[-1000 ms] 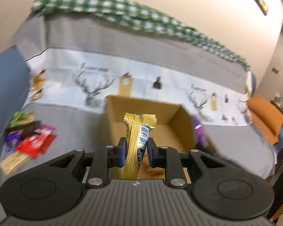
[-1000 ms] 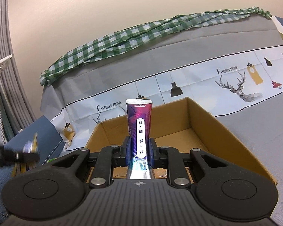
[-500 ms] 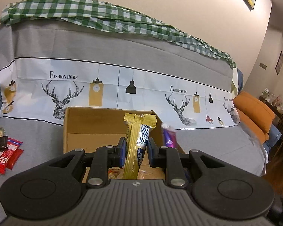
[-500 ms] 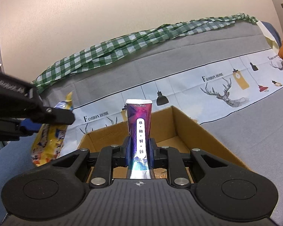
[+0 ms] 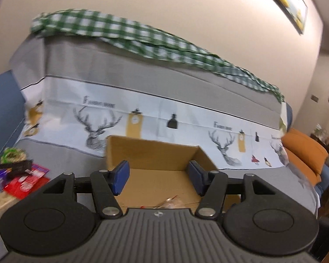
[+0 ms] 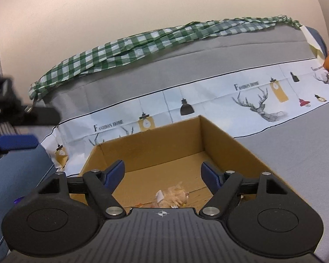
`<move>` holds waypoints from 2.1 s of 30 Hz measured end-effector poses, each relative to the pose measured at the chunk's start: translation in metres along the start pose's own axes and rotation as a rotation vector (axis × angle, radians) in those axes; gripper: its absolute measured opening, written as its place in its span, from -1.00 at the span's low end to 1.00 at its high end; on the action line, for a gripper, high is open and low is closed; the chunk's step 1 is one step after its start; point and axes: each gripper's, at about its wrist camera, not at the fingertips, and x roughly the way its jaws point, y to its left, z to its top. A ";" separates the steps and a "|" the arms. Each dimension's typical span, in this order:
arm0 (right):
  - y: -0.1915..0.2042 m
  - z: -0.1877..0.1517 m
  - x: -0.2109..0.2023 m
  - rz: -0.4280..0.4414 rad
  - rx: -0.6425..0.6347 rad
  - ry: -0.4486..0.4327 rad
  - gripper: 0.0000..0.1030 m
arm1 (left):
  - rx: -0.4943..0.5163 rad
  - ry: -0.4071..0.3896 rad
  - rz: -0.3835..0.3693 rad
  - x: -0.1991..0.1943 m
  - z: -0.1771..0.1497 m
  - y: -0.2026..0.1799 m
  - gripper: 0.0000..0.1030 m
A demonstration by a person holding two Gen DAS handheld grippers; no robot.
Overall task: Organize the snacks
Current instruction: 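Open both tools to drop the snacks into the box, then move both open tools back toward the snack pile on the sofa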
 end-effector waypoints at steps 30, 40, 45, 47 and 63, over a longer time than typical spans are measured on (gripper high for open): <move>0.049 -0.022 -0.001 0.136 -0.201 0.075 0.20 | 0.090 0.310 0.451 0.073 -0.048 0.231 0.48; 0.065 -0.030 0.000 0.133 -0.265 0.108 0.21 | -0.035 0.374 0.309 0.086 -0.052 0.249 -0.22; 0.074 -0.032 -0.002 0.154 -0.296 0.108 0.21 | -0.139 0.418 -0.017 0.082 -0.053 0.251 -0.21; 0.079 -0.030 -0.006 0.174 -0.301 0.094 0.21 | -0.168 0.366 -0.067 0.073 -0.049 0.254 -0.08; 0.217 -0.064 0.051 0.297 -0.304 0.314 0.17 | -0.187 0.081 0.118 0.037 -0.033 0.262 -0.04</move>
